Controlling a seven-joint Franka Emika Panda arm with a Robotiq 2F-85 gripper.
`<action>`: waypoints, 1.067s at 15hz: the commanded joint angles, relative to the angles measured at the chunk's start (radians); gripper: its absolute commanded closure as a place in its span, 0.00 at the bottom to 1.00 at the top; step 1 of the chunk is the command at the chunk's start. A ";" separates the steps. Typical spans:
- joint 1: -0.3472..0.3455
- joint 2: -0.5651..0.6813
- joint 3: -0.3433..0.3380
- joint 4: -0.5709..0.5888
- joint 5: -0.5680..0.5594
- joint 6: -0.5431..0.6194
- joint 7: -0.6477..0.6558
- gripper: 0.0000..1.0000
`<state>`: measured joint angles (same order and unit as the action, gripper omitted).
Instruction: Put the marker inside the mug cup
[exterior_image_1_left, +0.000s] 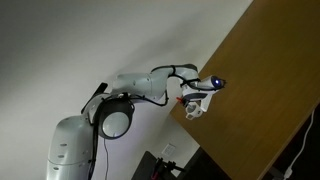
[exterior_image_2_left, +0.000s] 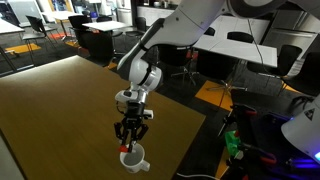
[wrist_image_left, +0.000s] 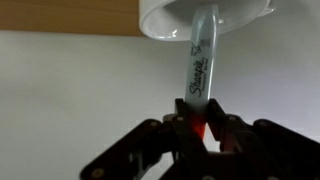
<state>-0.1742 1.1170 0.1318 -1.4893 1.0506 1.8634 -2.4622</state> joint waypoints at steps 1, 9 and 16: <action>0.016 0.004 -0.016 0.029 -0.019 -0.030 0.055 0.42; 0.003 -0.073 -0.008 -0.056 -0.001 -0.008 0.021 0.00; -0.014 -0.243 -0.008 -0.226 0.039 0.012 -0.071 0.00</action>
<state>-0.1818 0.9974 0.1318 -1.5814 1.0566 1.8638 -2.4742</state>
